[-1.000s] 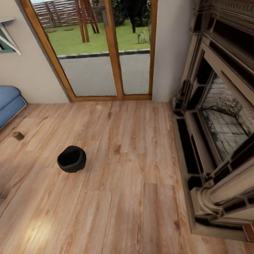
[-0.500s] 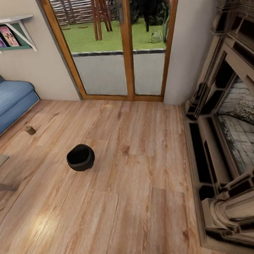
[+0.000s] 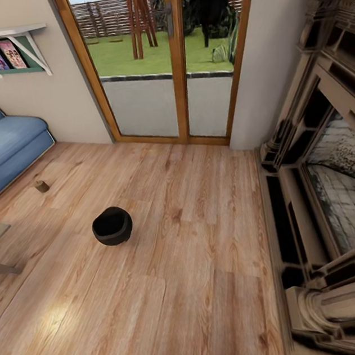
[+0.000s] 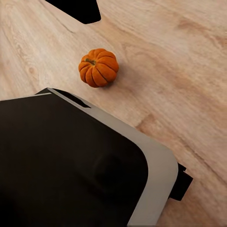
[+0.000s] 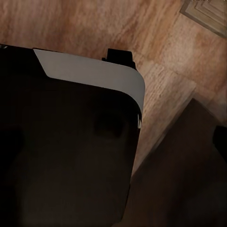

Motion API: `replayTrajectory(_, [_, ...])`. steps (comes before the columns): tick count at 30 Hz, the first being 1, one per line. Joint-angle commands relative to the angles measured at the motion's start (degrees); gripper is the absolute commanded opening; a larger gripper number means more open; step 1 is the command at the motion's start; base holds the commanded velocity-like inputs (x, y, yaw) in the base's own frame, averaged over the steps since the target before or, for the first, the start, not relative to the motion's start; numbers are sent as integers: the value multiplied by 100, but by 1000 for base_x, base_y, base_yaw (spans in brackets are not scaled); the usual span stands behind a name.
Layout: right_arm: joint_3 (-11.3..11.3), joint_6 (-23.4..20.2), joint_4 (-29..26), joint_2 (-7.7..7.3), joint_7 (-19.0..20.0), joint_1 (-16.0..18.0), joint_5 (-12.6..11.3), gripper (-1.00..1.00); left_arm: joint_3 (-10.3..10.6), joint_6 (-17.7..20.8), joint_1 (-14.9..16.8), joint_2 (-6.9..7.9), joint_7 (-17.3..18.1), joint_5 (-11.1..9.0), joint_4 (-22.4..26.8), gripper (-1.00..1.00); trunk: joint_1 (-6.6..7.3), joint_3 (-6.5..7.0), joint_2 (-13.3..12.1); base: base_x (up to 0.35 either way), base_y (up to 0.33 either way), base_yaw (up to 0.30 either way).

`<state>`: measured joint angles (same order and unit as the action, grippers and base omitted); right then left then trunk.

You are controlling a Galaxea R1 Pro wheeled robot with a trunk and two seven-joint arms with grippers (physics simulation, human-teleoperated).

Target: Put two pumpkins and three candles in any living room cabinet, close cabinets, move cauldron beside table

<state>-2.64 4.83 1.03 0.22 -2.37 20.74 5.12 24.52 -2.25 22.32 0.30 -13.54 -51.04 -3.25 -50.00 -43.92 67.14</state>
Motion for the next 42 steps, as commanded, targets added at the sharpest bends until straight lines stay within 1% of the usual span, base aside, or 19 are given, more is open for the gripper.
replayTrajectory(1, [0, 0, -1, -1, 0, 0, -1, 100, 0, 0, 0, 0, 0, -1, 0, 100, 0, 9, 0, 1, 0, 0])
replayTrajectory(10, [-3, 16, -27, -12, -6, -1, 5, 100, 0, 1, 0, -1, 0, 6, 0, 100, 0, 91, 0, 0, 0, 0])
replayTrajectory(13, [-5, 146, -33, -17, -17, 0, 1, 100, 0, 0, 0, -2, 0, 6, 2, 100, 0, 119, 0, 0, 0, 0])
replayTrajectory(15, [-1, 389, -32, 4, -43, 0, -2, 100, 0, 1, 0, -3, 0, 6, 1, 100, 0, 137, 0, 0, 0, 0])
replayTrajectory(17, [0, 420, -28, 15, -49, 0, -4, 100, 0, 1, 0, -3, 0, 6, 0, 100, 0, 156, 0, 0, 0, 0])
replayTrajectory(23, [47, 430, -24, -19, -52, 0, -86, 100, 0, 1, 0, -4, 0, 6, 0, 100, 0, 212, 0, 0, 0, 0])
replayTrajectory(42, [45, 442, -23, 6, -58, -2, -72, 100, 0, 2, 0, -3, 0, 6, 0, 100, 0, 388, 0, 0, 0, 0])
